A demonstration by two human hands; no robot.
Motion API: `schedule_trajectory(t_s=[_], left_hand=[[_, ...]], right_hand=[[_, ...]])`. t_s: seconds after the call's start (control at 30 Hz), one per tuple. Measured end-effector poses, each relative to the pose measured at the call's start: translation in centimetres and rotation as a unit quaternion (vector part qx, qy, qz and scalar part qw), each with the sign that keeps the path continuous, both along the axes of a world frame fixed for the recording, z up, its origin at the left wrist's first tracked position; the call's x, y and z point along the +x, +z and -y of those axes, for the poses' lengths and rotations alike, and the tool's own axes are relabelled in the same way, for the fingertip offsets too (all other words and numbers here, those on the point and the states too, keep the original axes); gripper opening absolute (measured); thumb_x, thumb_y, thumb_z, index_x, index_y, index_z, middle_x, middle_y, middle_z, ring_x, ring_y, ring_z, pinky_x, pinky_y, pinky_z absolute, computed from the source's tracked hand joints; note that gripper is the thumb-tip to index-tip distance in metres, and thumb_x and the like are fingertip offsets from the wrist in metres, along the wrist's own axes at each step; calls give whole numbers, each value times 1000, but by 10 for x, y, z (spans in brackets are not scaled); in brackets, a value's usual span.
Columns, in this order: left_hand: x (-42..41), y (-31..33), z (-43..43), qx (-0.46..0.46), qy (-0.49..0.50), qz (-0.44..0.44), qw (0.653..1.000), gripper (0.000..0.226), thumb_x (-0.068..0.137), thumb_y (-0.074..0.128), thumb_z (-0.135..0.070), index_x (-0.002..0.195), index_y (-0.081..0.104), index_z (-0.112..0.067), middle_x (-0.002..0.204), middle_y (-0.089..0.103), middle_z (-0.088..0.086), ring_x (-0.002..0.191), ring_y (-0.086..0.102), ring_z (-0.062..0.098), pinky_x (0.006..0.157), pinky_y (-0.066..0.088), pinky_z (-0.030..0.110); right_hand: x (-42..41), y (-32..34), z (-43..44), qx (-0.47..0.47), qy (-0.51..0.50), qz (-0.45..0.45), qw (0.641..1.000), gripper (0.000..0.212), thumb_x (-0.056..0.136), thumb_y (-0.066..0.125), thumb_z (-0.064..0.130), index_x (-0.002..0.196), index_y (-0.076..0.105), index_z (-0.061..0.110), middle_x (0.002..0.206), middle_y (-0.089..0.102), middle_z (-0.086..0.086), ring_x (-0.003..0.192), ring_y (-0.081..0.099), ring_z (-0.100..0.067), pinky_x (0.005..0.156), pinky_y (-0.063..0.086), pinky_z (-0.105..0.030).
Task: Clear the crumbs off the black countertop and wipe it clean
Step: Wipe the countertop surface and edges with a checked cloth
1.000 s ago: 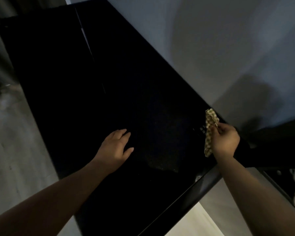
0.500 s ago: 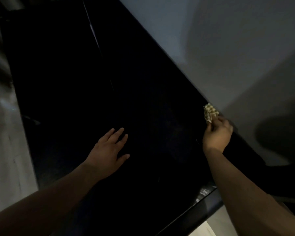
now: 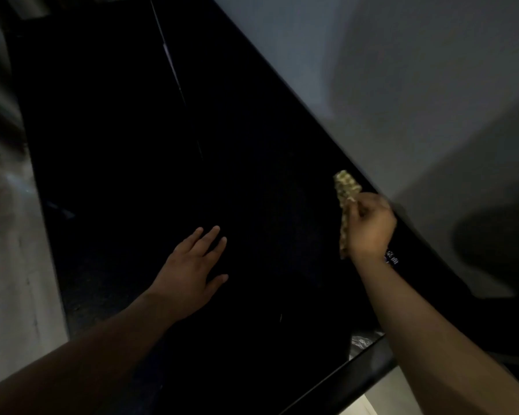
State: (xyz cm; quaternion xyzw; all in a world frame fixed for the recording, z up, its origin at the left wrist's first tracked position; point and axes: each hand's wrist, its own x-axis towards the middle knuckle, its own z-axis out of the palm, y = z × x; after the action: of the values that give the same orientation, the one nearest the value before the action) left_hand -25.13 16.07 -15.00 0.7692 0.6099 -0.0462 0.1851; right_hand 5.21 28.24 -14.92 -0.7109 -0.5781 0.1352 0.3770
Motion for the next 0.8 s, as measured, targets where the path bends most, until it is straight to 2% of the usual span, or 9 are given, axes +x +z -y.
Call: schedule_trajectory(t_s=[0.1, 0.2, 0.3, 0.37, 0.43, 0.57, 0.67, 0.8], left_hand=[[-1, -1, -1, 1, 5, 6, 1000, 74, 92, 33, -60, 150, 2, -27, 154, -19, -8, 144, -14, 16, 118, 4, 32], [-5, -4, -3, -6, -7, 9, 1000, 72, 92, 31, -59, 149, -1, -28, 154, -21, -8, 142, -18, 13, 118, 3, 32], [-8, -5, -4, -7, -10, 20, 1000, 70, 93, 32, -57, 149, 0, -29, 150, -24, -11, 143, -18, 14, 119, 5, 33], [-7, -5, -2, 0, -9, 14, 1000, 70, 93, 32, -57, 148, -1, -29, 150, -24, -11, 142, -18, 14, 119, 3, 32], [-6, -5, -1, 3, -9, 5, 1000, 71, 93, 30, -58, 147, -6, -30, 149, -27, -10, 142, -19, 14, 119, 3, 33], [-5, -6, -1, 8, -4, 6, 1000, 72, 92, 30, -59, 149, -3, -29, 149, -26, -10, 142, -18, 14, 120, 5, 35], [-6, -6, -2, 5, -4, 16, 1000, 72, 92, 29, -60, 149, -3, -30, 150, -26, -11, 139, -22, 11, 119, 5, 35], [-8, -10, -3, 12, -1, 24, 1000, 70, 92, 31, -60, 149, 2, -31, 151, -22, -12, 143, -16, 13, 119, 7, 35]], right_hand=[[15, -7, -20, -64, -33, 81, 994, 21, 87, 56, 4, 100, 69, -5, 109, 63, -22, 103, 54, -36, 90, 35, -27], [-5, -15, -15, -64, -43, 63, 995, 23, 86, 55, 1, 103, 70, -1, 115, 61, -18, 107, 50, -36, 90, 33, -24], [-43, -22, 5, -25, 37, 54, 998, 25, 83, 58, -3, 103, 72, 5, 112, 62, -12, 102, 51, -31, 86, 34, -19], [-61, -26, 18, -19, 95, 27, 995, 27, 83, 60, -4, 104, 72, 7, 110, 62, -8, 101, 51, -24, 88, 35, -15], [-62, -23, 19, -22, 112, -8, 993, 27, 83, 60, -6, 105, 72, 6, 108, 63, -7, 101, 52, -20, 89, 36, -14], [-20, -5, -16, -2, 49, 48, 998, 24, 81, 60, -7, 101, 72, 1, 106, 64, -16, 99, 56, -34, 89, 40, -25], [12, -4, -39, -38, 19, 98, 994, 23, 85, 58, -4, 105, 69, -4, 108, 64, -22, 102, 54, -38, 90, 35, -25], [-5, -16, -27, -58, -3, 61, 996, 28, 85, 56, -5, 110, 69, -1, 117, 60, -18, 109, 49, -37, 95, 35, -27]])
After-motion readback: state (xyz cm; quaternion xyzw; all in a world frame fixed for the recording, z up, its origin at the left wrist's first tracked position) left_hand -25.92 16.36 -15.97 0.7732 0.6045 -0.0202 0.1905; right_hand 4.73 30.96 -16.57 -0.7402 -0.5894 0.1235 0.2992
